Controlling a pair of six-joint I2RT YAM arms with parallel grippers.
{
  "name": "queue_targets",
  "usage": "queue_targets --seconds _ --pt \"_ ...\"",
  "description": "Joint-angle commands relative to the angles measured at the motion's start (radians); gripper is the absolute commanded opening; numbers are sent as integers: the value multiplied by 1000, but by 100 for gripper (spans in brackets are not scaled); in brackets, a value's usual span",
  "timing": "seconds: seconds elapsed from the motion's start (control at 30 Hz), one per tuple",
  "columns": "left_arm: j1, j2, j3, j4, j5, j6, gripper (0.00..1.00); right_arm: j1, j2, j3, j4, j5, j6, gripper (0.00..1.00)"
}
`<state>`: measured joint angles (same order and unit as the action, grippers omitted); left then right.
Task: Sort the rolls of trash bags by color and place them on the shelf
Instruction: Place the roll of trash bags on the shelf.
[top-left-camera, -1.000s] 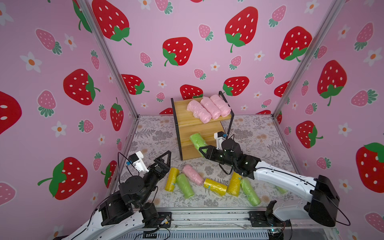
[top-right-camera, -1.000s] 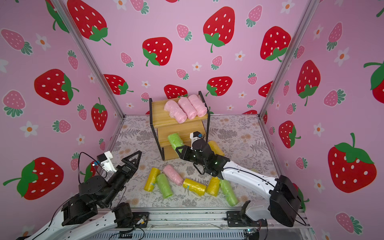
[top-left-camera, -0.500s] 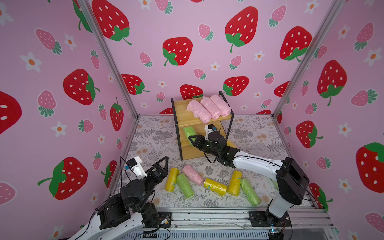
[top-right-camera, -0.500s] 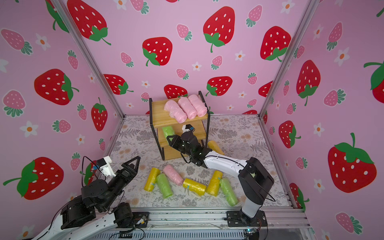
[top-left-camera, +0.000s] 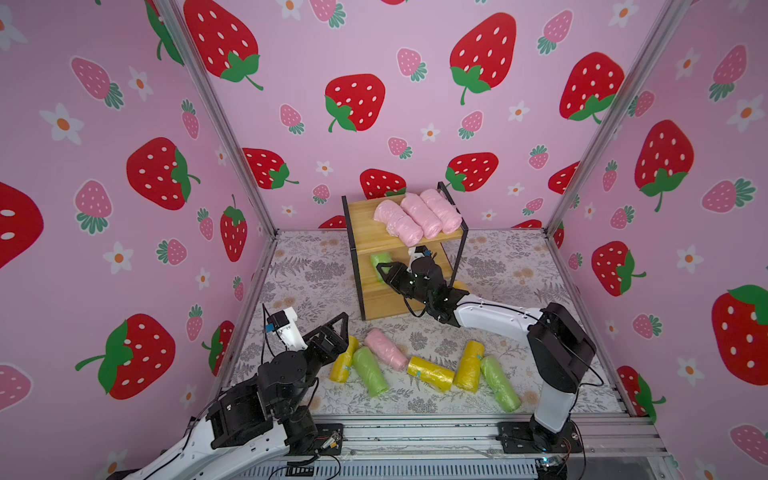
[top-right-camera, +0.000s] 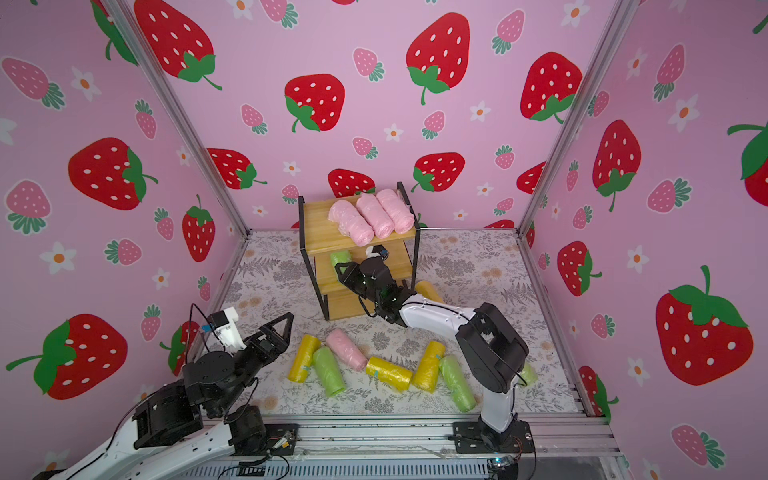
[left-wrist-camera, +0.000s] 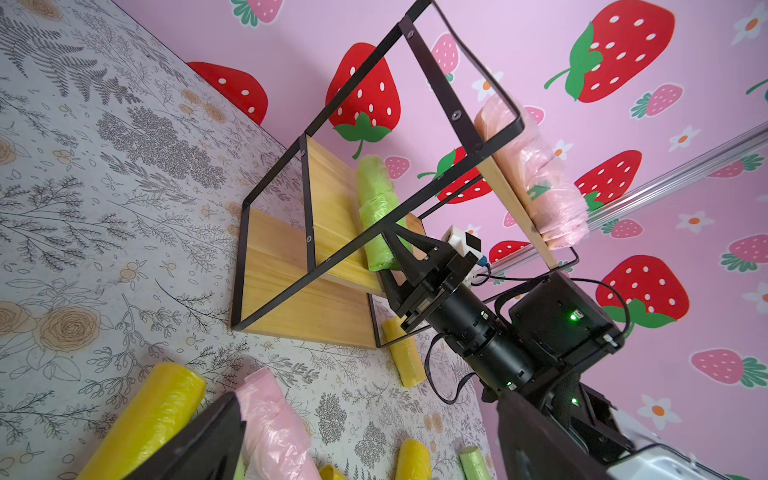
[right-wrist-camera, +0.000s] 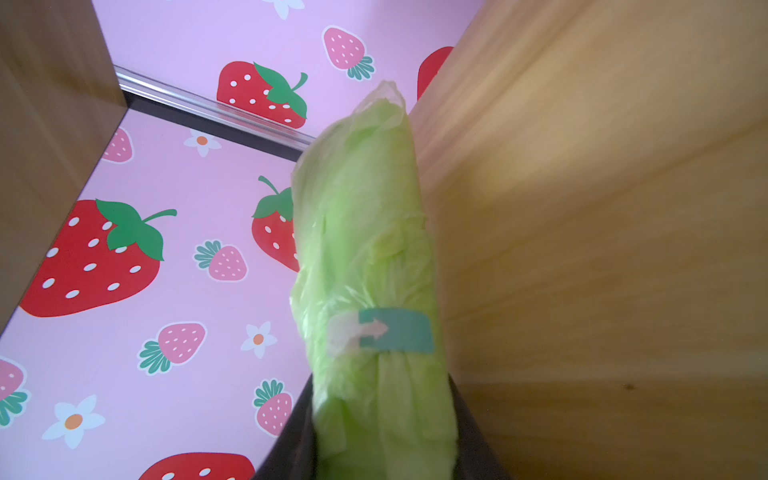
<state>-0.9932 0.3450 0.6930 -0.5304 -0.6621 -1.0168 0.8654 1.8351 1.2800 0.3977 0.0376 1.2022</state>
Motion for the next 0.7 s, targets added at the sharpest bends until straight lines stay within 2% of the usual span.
queue_targets --seconds 0.0,0.1,0.17,0.43,0.67 --pt "-1 -8 3 16 -5 17 99 8 -19 54 -50 19 -42 45" --pt "-1 -11 1 14 -3 14 100 12 -31 60 -102 44 -50 60" --pt "-2 -13 3 9 -1 17 100 14 -38 62 -135 55 -58 63" --pt "-1 -17 -3 -11 -4 10 100 16 -65 47 -214 83 -73 66" --pt "-1 -14 3 -38 -13 11 100 21 -171 -24 -293 86 -148 73"
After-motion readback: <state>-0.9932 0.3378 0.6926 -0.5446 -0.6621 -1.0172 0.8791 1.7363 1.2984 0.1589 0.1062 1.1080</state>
